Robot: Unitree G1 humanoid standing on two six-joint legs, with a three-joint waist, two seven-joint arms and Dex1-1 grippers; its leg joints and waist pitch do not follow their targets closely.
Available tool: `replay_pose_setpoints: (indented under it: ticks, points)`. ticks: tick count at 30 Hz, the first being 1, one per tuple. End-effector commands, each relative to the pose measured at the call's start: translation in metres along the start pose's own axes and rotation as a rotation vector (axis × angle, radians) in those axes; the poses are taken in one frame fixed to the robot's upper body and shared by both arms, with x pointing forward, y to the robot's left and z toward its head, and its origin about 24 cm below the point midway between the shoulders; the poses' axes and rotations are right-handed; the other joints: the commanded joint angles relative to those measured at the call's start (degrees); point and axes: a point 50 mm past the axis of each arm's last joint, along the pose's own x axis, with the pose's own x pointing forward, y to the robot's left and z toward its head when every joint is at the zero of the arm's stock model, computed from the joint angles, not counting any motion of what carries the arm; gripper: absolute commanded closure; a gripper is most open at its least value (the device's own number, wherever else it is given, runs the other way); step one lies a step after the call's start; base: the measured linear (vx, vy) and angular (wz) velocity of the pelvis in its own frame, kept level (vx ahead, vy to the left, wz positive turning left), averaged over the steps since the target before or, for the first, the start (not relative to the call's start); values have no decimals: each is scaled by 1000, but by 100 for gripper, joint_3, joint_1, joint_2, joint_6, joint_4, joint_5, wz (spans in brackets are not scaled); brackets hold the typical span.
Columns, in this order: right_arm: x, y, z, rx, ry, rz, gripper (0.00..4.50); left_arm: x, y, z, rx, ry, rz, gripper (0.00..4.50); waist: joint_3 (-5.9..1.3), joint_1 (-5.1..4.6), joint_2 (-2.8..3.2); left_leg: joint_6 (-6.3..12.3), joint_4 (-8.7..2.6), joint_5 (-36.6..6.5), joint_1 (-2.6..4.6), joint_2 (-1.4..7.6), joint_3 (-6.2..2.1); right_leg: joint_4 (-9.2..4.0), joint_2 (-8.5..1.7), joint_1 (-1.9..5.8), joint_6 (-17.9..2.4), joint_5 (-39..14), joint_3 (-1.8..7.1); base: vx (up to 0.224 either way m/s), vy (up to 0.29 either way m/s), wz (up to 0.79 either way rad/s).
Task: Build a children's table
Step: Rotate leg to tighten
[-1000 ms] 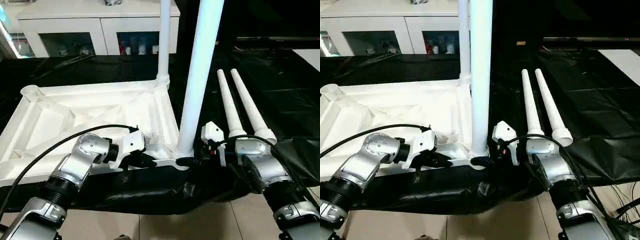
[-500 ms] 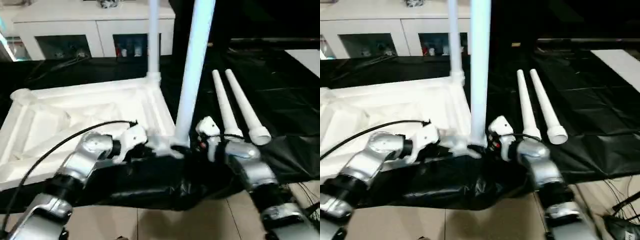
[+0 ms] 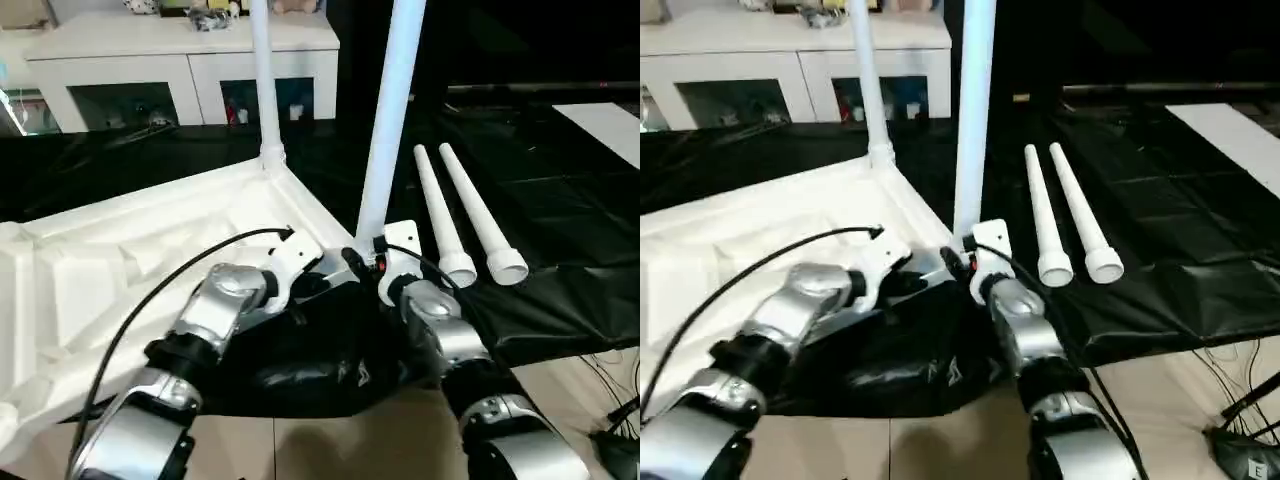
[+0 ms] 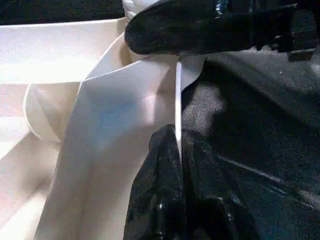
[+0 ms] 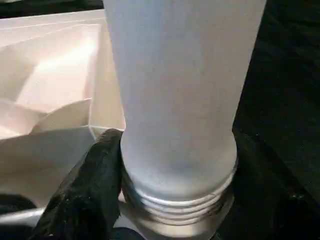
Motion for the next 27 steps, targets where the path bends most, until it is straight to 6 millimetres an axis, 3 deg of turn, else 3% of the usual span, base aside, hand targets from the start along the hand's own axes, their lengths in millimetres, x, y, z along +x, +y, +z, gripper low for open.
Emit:
replay_pose_setpoints:
  ticks: [1, 3, 4, 8, 13, 14, 16, 19, 22, 23, 24, 25, 27]
  points:
    - [2, 27, -19, 12, 89, 79, 178, 15, -17, 1, -29, -14, -38, 450, -222, -33, -35, -114, -506, -2794, 118, 130, -187, -630, -272, 75, -479, -3245, 97, 0, 0, 0]
    - [3, 28, -18, 19, 83, 88, 178, 16, -17, 0, -18, -7, -41, 450, -236, -23, -15, -85, -543, -2642, 100, 155, -185, -607, -265, 95, -622, -2720, 110, 0, 0, 0]
    - [2, 27, -18, 35, 72, 95, 123, 15, -17, -1, -2, -1, -49, 450, -231, -26, -21, -78, -546, -2643, 98, 153, -179, -603, -260, 96, -665, -2626, 111, 0, 0, 0]
    - [1, 20, -13, 63, 28, 95, 103, 12, -15, -4, 23, 10, -64, 450, -219, -13, -40, -4, -540, -2686, 105, 149, -160, -615, -282, 82, -771, -2579, 141, 0, 0, 0]
    - [-7, -8, 4, -14, -54, 147, 43, 0, -8, -10, 86, 21, -105, 450, -244, 45, -53, 102, -527, -2386, 87, 159, -133, -605, -288, 124, -789, -2374, 158, 0, 0, 0]
    - [-9, -11, 6, -32, -56, 169, 43, -2, -7, -10, 93, 21, -113, 450, -250, 61, -61, 155, -522, -2131, 64, 171, -114, -562, -282, 137, -906, -2060, 165, 0, 0, 0]
    - [-13, -15, 9, -78, -59, 222, 43, -4, -7, -10, 104, 20, -128, 450, -258, 75, -65, 186, -507, -1995, 49, 176, -101, -539, -286, 149, -954, -1952, 168, 0, 0, 0]
    - [-32, -26, 17, -210, -71, 443, 43, -13, -7, -11, 162, 3, -217, 450, -276, 116, -80, 279, -484, -1729, 28, 183, -83, -505, -278, 182, -1019, -1665, 163, 18, -5, 0]
    - [-39, -30, 18, -245, -64, 515, 43, -17, -8, -11, 185, -1, -260, 450, -306, 186, -86, 426, -442, -1318, -5, 197, -68, -428, -266, 227, -1132, -1046, 156, 40, -9, 0]
    - [-47, -34, 18, -285, -50, 591, 43, -21, -9, -12, 211, 7, -308, 450, -326, 205, -65, 476, -411, -1142, 6, 194, -60, -382, -252, 229, -1241, -739, 145, 72, -12, -1]
    - [-48, -34, 18, -291, -48, 601, 43, -22, -10, -12, 216, 9, -315, 450, -347, 208, -77, 563, -374, -872, -28, 189, -46, -316, -242, 249, -1342, -312, 142, 67, -9, -1]
    - [-52, -37, 17, -312, -30, 643, 43, -27, -12, -13, 231, 11, -363, 450, -368, 234, -68, 652, -334, -636, -29, 195, -35, -255, -239, 249, -1466, 144, 139, 102, -11, -2]
    - [-56, -40, 16, -328, -13, 671, 43, -30, -14, -13, 241, 12, -403, 450, -353, 235, -54, 748, -292, -530, -53, 186, -11, -204, -219, 219, -1621, 545, 136, 62, -2, -1]
